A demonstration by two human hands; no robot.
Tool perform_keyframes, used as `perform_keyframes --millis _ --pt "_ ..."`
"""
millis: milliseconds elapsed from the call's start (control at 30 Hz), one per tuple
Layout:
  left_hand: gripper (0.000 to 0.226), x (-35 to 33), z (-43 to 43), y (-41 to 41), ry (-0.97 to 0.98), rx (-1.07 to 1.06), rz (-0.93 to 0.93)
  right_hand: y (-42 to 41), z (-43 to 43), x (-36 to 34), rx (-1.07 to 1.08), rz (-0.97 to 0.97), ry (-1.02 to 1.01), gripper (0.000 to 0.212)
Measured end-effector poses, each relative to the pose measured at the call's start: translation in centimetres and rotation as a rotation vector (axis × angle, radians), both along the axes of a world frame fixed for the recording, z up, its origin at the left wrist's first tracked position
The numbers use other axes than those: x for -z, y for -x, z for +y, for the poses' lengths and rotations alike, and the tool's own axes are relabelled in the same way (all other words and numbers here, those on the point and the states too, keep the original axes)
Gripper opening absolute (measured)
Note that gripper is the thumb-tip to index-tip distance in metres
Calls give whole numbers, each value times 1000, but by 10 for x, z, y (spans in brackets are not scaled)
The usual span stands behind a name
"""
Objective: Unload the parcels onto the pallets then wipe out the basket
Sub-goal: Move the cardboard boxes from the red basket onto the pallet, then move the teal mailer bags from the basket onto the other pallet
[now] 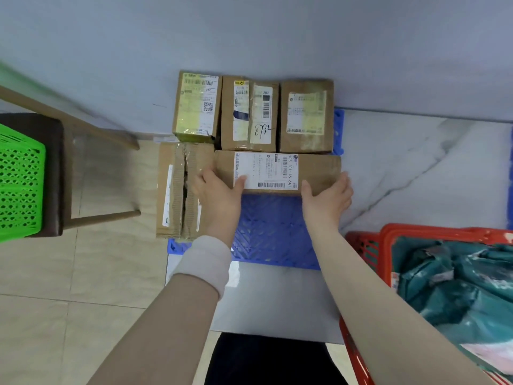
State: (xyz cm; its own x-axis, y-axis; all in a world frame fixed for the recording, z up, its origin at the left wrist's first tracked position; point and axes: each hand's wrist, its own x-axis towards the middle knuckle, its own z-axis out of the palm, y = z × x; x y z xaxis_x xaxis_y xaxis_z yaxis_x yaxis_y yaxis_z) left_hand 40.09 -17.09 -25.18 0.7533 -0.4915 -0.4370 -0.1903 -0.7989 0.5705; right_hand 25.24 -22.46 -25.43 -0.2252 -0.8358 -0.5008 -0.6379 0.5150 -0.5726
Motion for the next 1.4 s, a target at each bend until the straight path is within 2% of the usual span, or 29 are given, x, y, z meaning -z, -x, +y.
perform_keyframes --millis 300,467,567,700,833,1000,1133,1400 --pt "48 -106 43 71 176 210 -13 54 70 -105 -294 -90 251 61" --pt "44 -152 69 144 229 407 -116 121 103 -155 -425 -20 367 58" --pt "44 -163 79 197 218 492 -115 179 115 -167 -424 -5 395 53" --pt "43 -166 85 273 200 530 -110 265 123 -163 -403 15 308 56" --pt "43 -159 91 349 164 490 -51 357 115 -154 -473 60 207 62" --pt "46 -146 96 408 -6 505 30 449 99 -147 -488 182 82 72" --pt "47 -137 100 420 -90 455 46 474 89 -141 -561 230 5 80" --pt "48 -106 86 428 -133 387 139 474 66 -107 -767 362 -81 92"
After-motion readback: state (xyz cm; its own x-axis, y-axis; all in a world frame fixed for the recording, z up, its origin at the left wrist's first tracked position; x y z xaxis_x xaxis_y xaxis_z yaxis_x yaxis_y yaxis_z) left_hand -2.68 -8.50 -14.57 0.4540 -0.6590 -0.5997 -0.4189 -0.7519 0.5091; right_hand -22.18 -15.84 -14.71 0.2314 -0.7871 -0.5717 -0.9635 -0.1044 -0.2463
